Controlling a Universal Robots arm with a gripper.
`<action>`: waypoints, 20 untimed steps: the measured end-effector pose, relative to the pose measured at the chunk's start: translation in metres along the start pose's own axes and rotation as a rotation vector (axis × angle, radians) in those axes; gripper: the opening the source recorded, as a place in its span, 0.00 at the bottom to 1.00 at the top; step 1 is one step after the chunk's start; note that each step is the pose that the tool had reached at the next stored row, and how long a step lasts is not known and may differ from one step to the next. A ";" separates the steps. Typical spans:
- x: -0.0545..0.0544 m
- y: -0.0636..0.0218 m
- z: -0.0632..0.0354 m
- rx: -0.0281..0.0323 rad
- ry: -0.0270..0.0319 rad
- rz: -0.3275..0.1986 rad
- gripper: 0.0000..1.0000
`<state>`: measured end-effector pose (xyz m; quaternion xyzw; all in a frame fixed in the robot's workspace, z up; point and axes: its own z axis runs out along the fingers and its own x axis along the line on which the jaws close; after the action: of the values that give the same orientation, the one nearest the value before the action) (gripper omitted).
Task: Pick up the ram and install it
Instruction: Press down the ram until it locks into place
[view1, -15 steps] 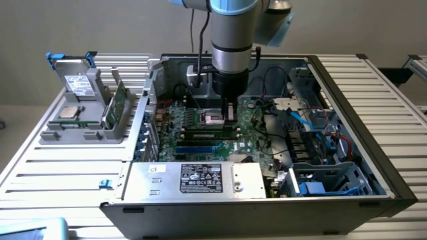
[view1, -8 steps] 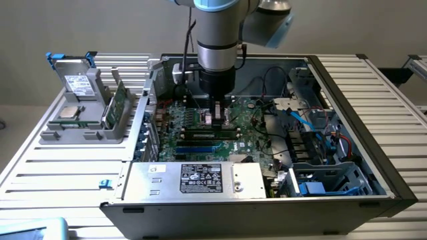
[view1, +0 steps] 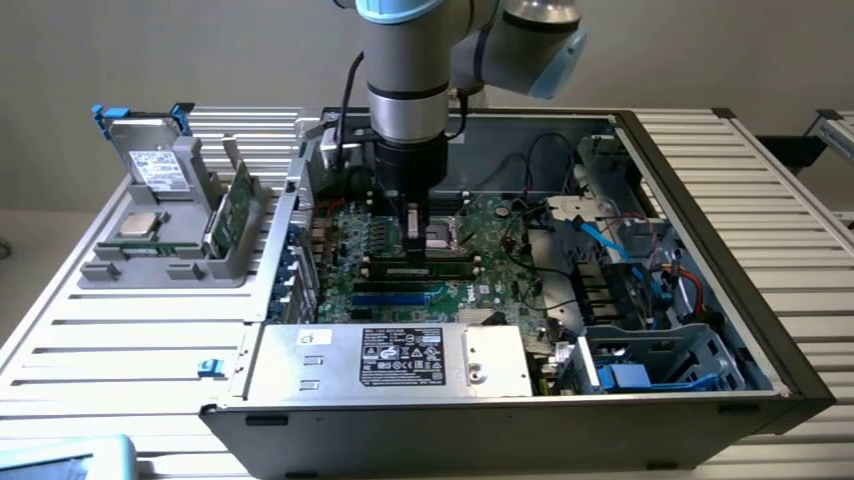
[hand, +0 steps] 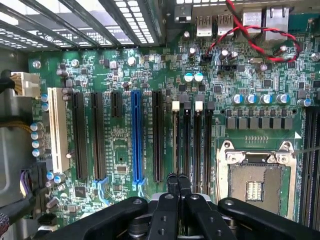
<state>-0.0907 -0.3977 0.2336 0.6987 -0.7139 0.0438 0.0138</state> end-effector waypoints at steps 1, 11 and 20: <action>0.000 0.0008 0.0001 0.0005 0.0000 0.000 0.11; 0.000 0.0018 0.0046 0.0033 0.0002 0.000 0.11; 0.000 0.0021 0.0084 0.0055 0.0010 0.000 0.11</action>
<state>-0.0924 -0.3980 0.2251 0.6986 -0.7139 0.0462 0.0123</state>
